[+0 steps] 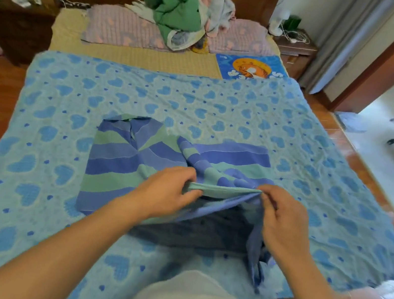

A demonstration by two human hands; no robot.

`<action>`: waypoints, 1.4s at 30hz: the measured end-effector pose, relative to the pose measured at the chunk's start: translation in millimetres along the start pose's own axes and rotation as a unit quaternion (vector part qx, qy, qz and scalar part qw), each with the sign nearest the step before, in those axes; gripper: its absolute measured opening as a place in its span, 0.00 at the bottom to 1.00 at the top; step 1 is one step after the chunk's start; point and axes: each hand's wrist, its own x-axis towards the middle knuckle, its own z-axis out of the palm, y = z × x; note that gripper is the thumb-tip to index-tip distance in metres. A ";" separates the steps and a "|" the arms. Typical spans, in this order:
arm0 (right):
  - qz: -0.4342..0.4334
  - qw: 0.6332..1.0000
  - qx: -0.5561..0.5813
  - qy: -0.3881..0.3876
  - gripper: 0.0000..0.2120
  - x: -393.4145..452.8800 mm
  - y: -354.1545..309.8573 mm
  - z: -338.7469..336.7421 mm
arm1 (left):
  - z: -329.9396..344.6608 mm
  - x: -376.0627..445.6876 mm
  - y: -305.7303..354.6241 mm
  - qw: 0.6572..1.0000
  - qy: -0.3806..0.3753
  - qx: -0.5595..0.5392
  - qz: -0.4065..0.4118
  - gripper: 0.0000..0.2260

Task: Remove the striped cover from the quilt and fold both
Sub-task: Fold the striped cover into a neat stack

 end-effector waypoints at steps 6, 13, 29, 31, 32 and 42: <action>0.007 0.997 0.030 0.072 0.08 23.4 -9.6 -15.5 | -17.1 -7.3 -2.6 0.976 0.050 0.210 -0.003 0.08; 0.016 0.981 0.037 0.192 0.08 50.4 -9.7 -39.7 | -24.2 -6.0 -58.7 0.950 0.208 0.182 -0.145 0.04; 0.361 0.899 0.035 0.246 0.10 56.1 103.8 -1.1 | -11.2 -132.3 -172.1 0.916 0.068 0.210 -0.336 0.04; 0.387 0.886 0.018 0.254 0.11 43.9 117.7 5.4 | 2.3 -165.3 -191.7 0.904 0.094 0.225 -0.351 0.06; 0.395 0.886 -0.010 0.243 0.12 39.2 123.6 6.0 | 4.3 -174.4 -198.9 0.905 0.107 0.220 -0.348 0.07; 0.043 0.593 -0.413 -0.690 0.12 -35.3 151.2 20.5 | 83.7 -274.7 -230.4 0.909 -0.185 0.209 -0.309 0.21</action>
